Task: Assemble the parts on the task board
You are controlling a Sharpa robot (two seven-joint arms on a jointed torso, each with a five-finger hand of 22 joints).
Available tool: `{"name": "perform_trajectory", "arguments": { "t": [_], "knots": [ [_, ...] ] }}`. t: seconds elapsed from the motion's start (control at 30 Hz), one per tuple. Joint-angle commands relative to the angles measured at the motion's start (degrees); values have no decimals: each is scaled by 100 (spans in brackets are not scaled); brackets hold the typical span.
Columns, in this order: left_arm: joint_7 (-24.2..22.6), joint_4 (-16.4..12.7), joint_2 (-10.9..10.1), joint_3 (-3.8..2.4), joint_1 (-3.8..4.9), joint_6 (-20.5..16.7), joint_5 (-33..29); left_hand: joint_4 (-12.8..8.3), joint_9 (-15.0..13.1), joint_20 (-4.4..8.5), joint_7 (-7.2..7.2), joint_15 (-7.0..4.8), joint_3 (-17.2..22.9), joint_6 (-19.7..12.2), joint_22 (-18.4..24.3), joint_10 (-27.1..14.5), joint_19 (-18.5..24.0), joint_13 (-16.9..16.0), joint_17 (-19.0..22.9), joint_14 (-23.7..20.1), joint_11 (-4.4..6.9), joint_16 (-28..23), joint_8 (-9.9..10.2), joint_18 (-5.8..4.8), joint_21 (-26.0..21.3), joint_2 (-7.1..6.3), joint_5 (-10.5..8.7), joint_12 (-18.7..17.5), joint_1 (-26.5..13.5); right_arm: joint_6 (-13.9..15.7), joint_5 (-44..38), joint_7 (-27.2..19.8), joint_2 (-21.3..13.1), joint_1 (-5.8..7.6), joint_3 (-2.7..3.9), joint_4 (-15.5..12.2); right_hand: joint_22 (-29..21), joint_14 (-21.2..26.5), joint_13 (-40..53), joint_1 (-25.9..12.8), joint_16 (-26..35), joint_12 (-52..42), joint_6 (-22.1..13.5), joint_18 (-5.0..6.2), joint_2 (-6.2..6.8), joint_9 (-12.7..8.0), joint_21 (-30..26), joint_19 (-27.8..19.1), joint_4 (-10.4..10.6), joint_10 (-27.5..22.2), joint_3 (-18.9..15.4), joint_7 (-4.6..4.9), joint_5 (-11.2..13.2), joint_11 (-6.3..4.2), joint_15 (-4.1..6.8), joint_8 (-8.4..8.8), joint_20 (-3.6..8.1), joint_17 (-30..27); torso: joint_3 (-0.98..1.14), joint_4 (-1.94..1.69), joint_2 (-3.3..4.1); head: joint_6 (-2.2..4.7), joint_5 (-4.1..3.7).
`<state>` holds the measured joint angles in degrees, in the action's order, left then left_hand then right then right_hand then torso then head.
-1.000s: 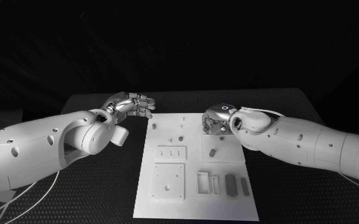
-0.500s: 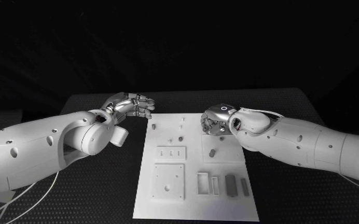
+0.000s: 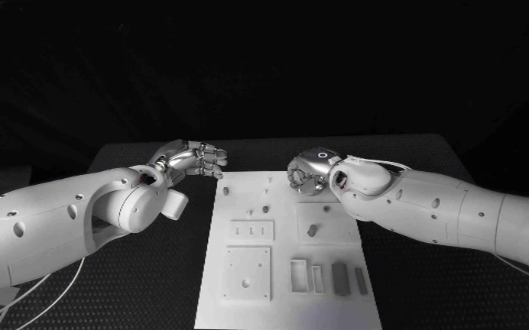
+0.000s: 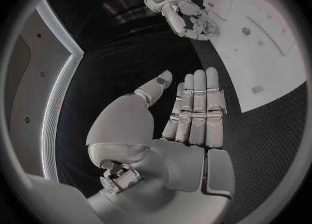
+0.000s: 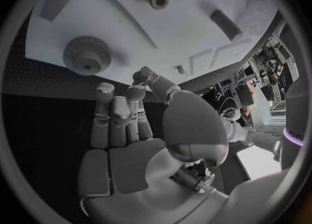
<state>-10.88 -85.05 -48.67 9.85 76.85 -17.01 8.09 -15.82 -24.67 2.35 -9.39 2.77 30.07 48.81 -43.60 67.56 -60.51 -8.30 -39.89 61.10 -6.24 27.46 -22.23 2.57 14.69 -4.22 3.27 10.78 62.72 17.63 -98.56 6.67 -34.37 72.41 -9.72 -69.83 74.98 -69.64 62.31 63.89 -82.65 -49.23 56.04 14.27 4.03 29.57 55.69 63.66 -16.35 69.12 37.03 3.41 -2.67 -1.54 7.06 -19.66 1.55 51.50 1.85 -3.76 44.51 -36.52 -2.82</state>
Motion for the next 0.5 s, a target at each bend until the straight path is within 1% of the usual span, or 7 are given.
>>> {"name": "perform_trajectory", "arguments": {
  "t": [0.03,0.1,0.23,0.33,0.37,0.4,0.5],
  "knots": [
    [-35,-7,20,-6,12,41,19,6,10,48,-50,2,-7,-4,-7,35,7,-2,-7,36,11,-38,38,28,-18,-6,-12,-27,-44,165,-157,173,93,4,5,35,110,-19,9,-41,-38,21,452,73,28,82,30,20,12,38,39,139,-19,-1,25,-40,17,-6,6,-18,5,33,-2],
    [-33,-4,22,-6,12,40,19,6,11,48,-51,2,-7,-4,-7,36,7,-2,-9,36,11,-40,38,27,-19,-6,-12,-28,-44,202,-175,201,190,5,8,83,110,-20,9,-42,-39,23,453,73,28,83,31,21,11,40,42,139,-19,-1,25,-40,18,-7,7,-22,9,41,1],
    [-37,5,38,-6,13,38,19,6,11,48,-51,2,-6,-3,-8,37,7,-2,-11,37,11,-42,38,27,-20,-6,-12,-29,-44,275,-246,235,352,10,10,193,110,-22,10,-43,-40,25,452,73,28,84,32,23,9,42,48,138,-19,-2,26,-39,19,-10,9,-16,10,48,20],
    [-35,9,51,-6,13,35,20,6,12,48,-51,2,-6,-3,-8,38,7,-2,-13,37,11,-43,39,27,-20,-6,-12,-30,-44,334,-291,273,519,10,10,334,109,-23,10,-44,-41,27,452,73,29,85,33,24,8,44,52,138,-19,-2,27,-39,21,-12,6,-26,15,47,19],
    [-35,9,51,-6,13,35,20,6,12,48,-51,2,-5,-3,-8,38,7,-2,-13,37,11,-44,39,26,-20,-6,-12,-30,-44,334,-291,273,519,10,10,334,109,-23,10,-44,-41,27,452,73,29,85,33,24,8,44,52,138,-19,-2,27,-39,21,-12,6,-26,15,47,19],
    [-37,17,63,-6,13,42,20,6,12,48,-51,2,-5,-3,-8,38,7,-2,-14,37,11,-44,39,26,-20,-6,-12,-30,-44,382,-332,297,576,10,10,388,109,-23,11,-45,-42,28,452,73,29,86,33,25,7,45,54,138,-19,-2,27,-38,21,-12,9,-20,14,57,26],
    [-36,29,79,-6,13,50,20,6,12,48,-51,2,-5,-2,-8,39,7,-2,-16,37,11,-46,39,26,-21,-6,-12,-31,-43,422,-369,318,670,9,10,471,109,-24,11,-45,-42,30,451,73,31,87,34,26,5,46,58,137,-19,-3,28,-38,22,-14,11,-26,14,53,36]
  ]
}}
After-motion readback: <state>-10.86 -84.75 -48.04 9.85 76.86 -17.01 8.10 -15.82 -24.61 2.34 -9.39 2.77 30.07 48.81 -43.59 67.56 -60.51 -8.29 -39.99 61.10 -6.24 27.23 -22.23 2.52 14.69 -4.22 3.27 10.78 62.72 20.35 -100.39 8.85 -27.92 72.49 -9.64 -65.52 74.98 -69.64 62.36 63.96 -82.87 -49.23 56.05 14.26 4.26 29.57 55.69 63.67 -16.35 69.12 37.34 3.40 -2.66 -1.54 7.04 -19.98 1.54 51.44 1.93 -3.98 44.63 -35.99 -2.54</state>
